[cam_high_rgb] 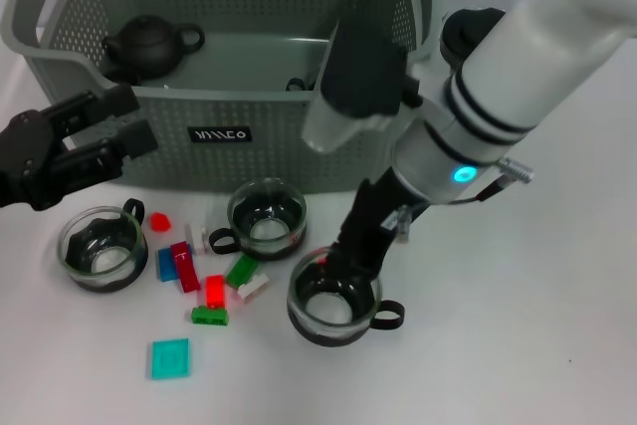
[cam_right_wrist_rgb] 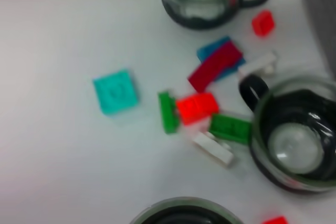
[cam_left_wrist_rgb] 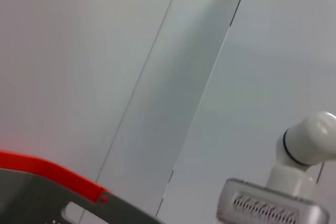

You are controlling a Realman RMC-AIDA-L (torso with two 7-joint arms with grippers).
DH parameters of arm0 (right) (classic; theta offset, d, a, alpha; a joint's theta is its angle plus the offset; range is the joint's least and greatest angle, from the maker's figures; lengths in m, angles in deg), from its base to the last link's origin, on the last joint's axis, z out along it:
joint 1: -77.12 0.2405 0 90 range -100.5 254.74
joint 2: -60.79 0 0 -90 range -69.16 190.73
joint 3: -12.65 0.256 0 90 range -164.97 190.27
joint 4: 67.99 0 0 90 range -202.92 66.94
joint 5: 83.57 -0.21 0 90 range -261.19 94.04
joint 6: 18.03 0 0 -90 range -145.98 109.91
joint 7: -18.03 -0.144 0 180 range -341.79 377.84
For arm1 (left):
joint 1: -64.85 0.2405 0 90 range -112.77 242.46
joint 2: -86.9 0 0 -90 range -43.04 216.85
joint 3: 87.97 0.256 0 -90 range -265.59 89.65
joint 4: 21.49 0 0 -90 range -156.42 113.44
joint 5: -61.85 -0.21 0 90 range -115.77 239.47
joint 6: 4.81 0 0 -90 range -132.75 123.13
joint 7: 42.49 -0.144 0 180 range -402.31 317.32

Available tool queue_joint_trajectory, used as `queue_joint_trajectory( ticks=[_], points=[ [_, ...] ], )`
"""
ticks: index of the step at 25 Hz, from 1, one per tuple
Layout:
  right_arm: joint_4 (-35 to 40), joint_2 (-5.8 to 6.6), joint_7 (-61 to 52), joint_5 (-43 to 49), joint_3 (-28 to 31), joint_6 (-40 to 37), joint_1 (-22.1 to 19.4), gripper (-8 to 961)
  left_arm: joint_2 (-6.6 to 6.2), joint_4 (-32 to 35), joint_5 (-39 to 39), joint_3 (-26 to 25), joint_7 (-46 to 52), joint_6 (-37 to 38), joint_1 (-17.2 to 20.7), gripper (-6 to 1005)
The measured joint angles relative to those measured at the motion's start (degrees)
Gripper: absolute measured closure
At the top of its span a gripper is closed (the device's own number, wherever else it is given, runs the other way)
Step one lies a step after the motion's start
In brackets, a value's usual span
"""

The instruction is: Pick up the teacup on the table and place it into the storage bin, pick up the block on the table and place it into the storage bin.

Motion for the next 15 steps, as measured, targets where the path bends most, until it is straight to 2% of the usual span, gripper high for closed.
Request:
queue_joint_trajectory(
  ticks=[6,12,15],
  points=[
    [13.15,0.23,-2.58,3.73,8.41,-11.94,-2.49,896,-0.07,0.00,0.03,-0.72,0.00,0.20,-0.14,206],
    [27.03,0.28,-5.07,7.73,18.42,-18.31,-4.31,896,-0.09,0.00,0.03,-0.76,0.00,0.09,-0.18,206],
    [31.32,0.35,-5.33,7.78,23.53,-20.09,-4.22,896,-0.09,0.00,0.03,-0.88,0.00,0.08,-0.24,206]
  ],
)
